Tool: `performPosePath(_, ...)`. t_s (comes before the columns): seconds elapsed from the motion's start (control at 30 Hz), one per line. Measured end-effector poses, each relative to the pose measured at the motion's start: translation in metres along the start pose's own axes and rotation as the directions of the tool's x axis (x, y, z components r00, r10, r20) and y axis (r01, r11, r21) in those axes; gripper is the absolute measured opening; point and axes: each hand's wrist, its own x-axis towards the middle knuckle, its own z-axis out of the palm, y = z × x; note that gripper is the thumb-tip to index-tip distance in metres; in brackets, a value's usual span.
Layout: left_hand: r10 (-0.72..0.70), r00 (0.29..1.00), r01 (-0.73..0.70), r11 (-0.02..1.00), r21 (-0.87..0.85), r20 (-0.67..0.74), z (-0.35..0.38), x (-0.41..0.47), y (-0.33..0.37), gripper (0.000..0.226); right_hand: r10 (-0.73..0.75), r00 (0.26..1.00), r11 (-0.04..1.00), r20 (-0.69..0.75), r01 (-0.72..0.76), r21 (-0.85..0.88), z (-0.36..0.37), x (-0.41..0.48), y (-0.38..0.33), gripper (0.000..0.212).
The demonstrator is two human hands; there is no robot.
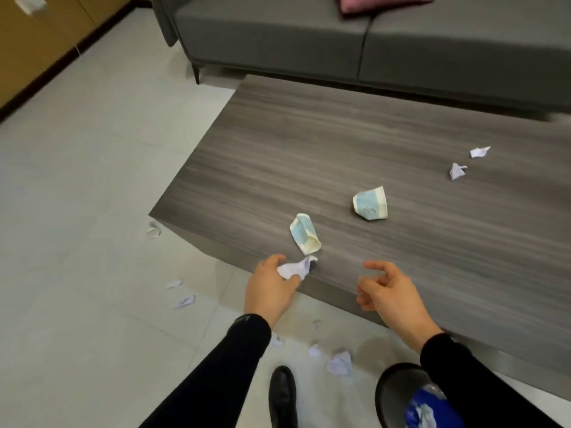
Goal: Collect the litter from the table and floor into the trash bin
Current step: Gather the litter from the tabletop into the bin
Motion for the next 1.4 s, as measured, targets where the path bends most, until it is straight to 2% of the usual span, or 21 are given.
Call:
performPosePath(0.07,0.052,0.998,-0.058,0.979,0.194,0.036,0.018,0.021,-0.005,0.065,0.041,0.999,0.998,-0.031,-0.04,0.039,0.01,0.016,-0.001,0.027)
performPosePath(0.13,0.109,0.988,-0.145,0.906,0.398,0.114,0.036,0.036,-0.012,0.073,0.081,0.995,0.995,-0.049,-0.078,0.061,0.019,0.033,-0.004,0.027)
performPosePath(0.23,0.204,0.967,-0.254,0.799,0.545,0.152,0.052,0.055,-0.021,0.062,0.115,0.992,0.993,-0.057,-0.113,0.035,0.028,0.058,-0.007,0.025)
performPosePath(0.33,0.316,0.925,-0.379,0.777,0.503,0.209,0.046,0.072,-0.028,0.035,0.142,0.987,0.99,-0.078,-0.141,0.02,0.039,0.079,-0.011,0.022)
performPosePath(0.4,0.397,0.882,-0.465,0.821,0.331,0.255,0.032,0.08,-0.031,0.023,0.152,0.985,0.988,-0.086,-0.151,0.021,0.048,0.091,-0.016,0.022)
performPosePath(0.43,0.439,0.872,-0.482,0.848,0.221,0.216,0.022,0.082,-0.03,0.023,0.146,0.984,0.989,-0.098,-0.145,0.016,0.052,0.097,-0.019,0.022)
performPosePath(0.5,0.493,0.87,-0.491,0.869,0.064,-0.008,0.004,0.092,-0.023,0.027,0.095,0.982,0.995,-0.162,-0.1,-0.023,0.056,0.106,-0.025,0.021)
performPosePath(0.53,0.476,0.874,-0.475,0.879,0.03,-0.099,-0.001,0.1,-0.015,0.029,0.068,0.975,0.996,-0.211,-0.078,-0.039,0.056,0.109,-0.027,0.022)
performPosePath(0.57,0.446,0.888,-0.448,0.894,0.011,-0.111,-0.004,0.11,-0.005,0.029,0.053,0.963,0.997,-0.264,-0.067,-0.044,0.054,0.112,-0.029,0.023)
performPosePath(0.63,0.475,0.878,-0.477,0.878,0.034,0.066,0.002,0.132,0.016,0.03,0.036,0.929,0.998,-0.368,-0.054,-0.039,0.046,0.116,-0.029,0.025)
performPosePath(0.7,0.528,0.778,-0.596,0.792,0.135,0.34,0.016,0.146,0.028,0.035,-0.017,0.874,0.997,-0.486,-0.023,-0.075,0.032,0.119,-0.028,0.034)
performPosePath(0.77,0.482,0.712,-0.668,0.689,0.28,0.51,0.03,0.152,0.022,0.045,-0.105,0.818,0.983,-0.565,-0.002,-0.184,0.015,0.129,-0.028,0.052)
performPosePath(0.83,0.462,0.736,-0.662,0.647,0.38,0.495,0.037,0.151,0.009,0.049,-0.128,0.842,0.968,-0.525,-0.009,-0.25,0.002,0.144,-0.03,0.076)
performPosePath(0.9,0.47,0.771,-0.628,0.676,0.385,0.431,0.04,0.147,0.0,0.051,-0.12,0.905,0.96,-0.407,0.002,-0.279,-0.005,0.162,-0.028,0.092)
performPosePath(0.97,0.424,0.813,-0.565,0.74,0.364,0.398,0.043,0.141,-0.001,0.05,-0.091,0.937,0.97,-0.336,0.007,-0.242,-0.007,0.179,-0.025,0.096)
performPosePath(1.03,0.355,0.867,-0.47,0.817,0.334,0.351,0.044,0.136,0.005,0.045,-0.04,0.931,0.978,-0.363,-0.038,-0.204,-0.01,0.19,-0.02,0.083)
performPosePath(1.1,0.277,0.92,-0.356,0.887,0.293,0.278,0.044,0.13,0.017,0.039,-0.004,0.911,0.979,-0.412,-0.079,-0.186,-0.016,0.191,-0.013,0.059)
performPosePath(1.2,0.227,0.955,-0.267,0.937,0.225,0.189,0.044,0.118,0.039,0.019,-0.012,0.913,0.992,-0.408,-0.04,-0.12,-0.022,0.171,-0.006,0.036)
performPosePath(1.27,0.235,0.947,-0.271,0.95,0.157,0.217,0.051,0.099,0.062,0.014,-0.026,0.906,0.999,-0.423,0.009,-0.042,-0.035,0.139,0.004,0.023)
performPosePath(1.3,0.259,0.929,-0.299,0.946,0.123,0.265,0.058,0.086,0.074,0.021,-0.018,0.901,1.0,-0.433,0.025,0.009,-0.044,0.119,0.012,0.017)
performPosePath(1.4,0.337,0.828,-0.43,0.894,0.124,0.448,0.093,0.035,0.104,0.028,0.121,0.872,0.972,-0.474,-0.007,0.235,-0.075,0.046,0.046,0.004)
